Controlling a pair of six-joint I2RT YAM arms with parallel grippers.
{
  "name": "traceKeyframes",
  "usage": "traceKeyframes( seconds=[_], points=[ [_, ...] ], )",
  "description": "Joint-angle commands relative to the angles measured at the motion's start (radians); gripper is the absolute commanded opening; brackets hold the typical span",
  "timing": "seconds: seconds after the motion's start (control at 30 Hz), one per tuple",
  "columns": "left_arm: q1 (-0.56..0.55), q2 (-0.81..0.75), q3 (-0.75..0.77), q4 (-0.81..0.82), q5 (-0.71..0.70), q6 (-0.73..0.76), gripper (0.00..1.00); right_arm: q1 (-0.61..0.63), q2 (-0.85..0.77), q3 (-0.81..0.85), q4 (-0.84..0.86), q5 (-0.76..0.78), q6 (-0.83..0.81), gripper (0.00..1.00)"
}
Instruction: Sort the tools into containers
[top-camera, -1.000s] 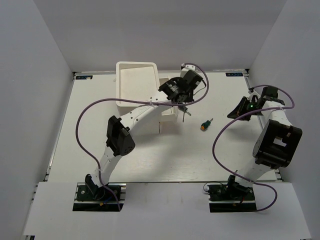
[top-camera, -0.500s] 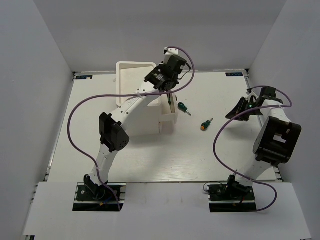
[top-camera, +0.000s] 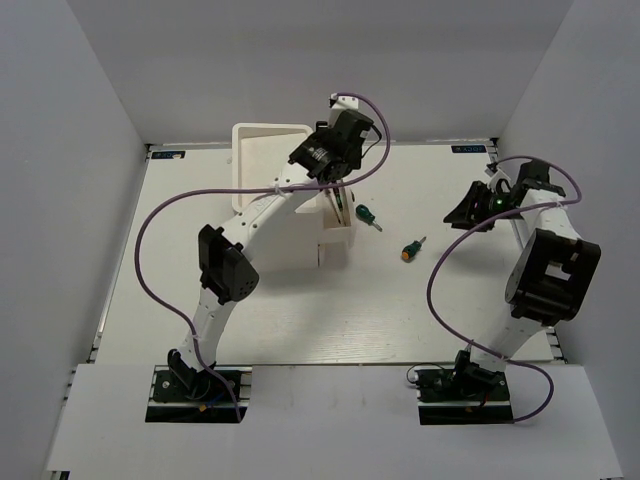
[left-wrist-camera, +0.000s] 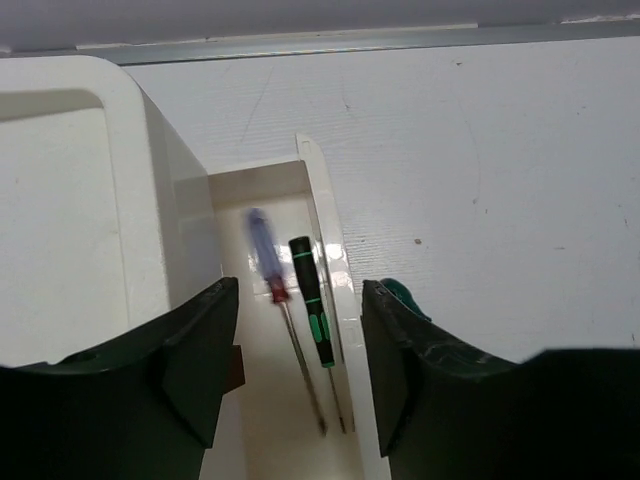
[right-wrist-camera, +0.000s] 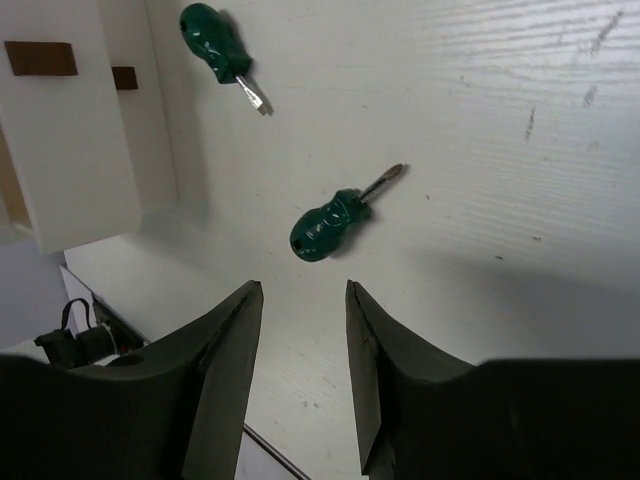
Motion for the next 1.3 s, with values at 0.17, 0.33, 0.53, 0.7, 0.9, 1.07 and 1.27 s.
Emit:
traceKeyframes(
  seconds=[0.17,0.33,0.53,0.7,0.9,1.07,1.27],
  points=[
    [0.016,-0.097,0.043,0.043,0.050,0.023,0.08,0.098,0.044,0.144,-0.043,-0.083,-0.146,0.24],
    [0.051,-0.304,-0.015,0.060,-0.048,0.034,0.00,0.288,0.145,0.357,-0.007,-0.021,-0.258,0.00],
    [0.367,-0.617,-0.398,-0.076,-0.021,-0.073,0.51,0.516,0.405,0.688,-0.060,0.203,-0.183,0.00],
    [0.562,-0.785,-0.708,-0.072,0.148,-0.121,0.55,0.618,0.466,0.693,0.003,0.377,-0.136,0.00],
    [0.629,-0.812,-0.961,0.063,0.472,-0.130,0.47,0.669,0.477,0.687,-0.004,0.282,-0.152,0.00],
    [0.639,-0.789,-1.072,0.152,0.673,-0.121,0.47,0.720,0.474,0.698,-0.016,0.182,-0.177,0.00],
    [0.639,-0.757,-1.087,0.184,0.729,-0.112,0.49,0.789,0.492,0.738,-0.020,0.082,-0.160,0.00]
  ],
)
